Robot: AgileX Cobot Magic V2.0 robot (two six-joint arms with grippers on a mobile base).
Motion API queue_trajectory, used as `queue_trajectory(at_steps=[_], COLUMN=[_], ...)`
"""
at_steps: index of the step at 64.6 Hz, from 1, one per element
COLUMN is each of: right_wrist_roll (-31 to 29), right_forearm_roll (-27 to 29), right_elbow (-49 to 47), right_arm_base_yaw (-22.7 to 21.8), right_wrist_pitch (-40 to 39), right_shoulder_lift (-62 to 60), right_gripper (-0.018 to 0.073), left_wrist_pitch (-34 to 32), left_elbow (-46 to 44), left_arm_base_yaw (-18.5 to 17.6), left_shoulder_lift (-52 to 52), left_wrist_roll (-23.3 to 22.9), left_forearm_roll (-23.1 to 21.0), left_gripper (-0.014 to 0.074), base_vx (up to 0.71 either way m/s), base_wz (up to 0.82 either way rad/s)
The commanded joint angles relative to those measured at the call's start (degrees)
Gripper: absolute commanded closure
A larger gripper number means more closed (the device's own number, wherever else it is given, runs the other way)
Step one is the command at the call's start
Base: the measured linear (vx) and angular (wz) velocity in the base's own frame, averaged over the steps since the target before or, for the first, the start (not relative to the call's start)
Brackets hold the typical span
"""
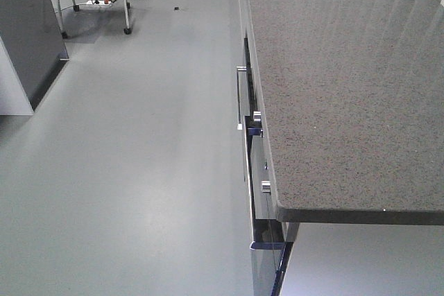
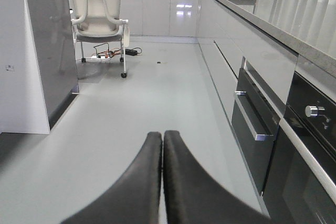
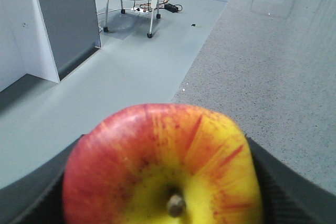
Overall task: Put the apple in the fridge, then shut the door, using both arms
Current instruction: 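Drive the base away from the counter holding the apple in the right gripper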
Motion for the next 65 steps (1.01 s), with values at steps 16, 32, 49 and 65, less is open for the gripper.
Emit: queue_trajectory(at_steps=[16,32,49,65], right_wrist_roll=[-0.53,-0.53,-0.53,-0.53], right_forearm_roll=[2.30,2.37,2.37,2.37], right_elbow=[-1.73,-1.73,-1.73,-1.73], right_arm_base_yaw=[-0.16,-0.16,-0.16,-0.16], right_wrist_pitch=[-3.82,-3.82,-3.82,-3.82], right_shoulder_lift=[-1.18,-1.18,-1.18,-1.18], right_gripper=[0.0571,0.0571,0.0571,0.0571], left_wrist_pitch=[-4.05,-4.05,-4.05,-4.05], left_elbow=[1.62,1.62,1.62,1.62], left_arm_base_yaw=[-0.15,-0.15,-0.15,-0.15], left_shoulder_lift=[-0.92,-0.92,-0.92,-0.92], left_wrist_roll=[-0.43,-0.43,-0.43,-0.43], left_forearm_roll=[-0.07,-0.07,-0.07,-0.07], left_gripper=[0.0603,0.0603,0.0603,0.0603], base_vx=[0.00,0.00,-0.02,-0.03], base_wz=[0.00,0.05,0.17,0.35])
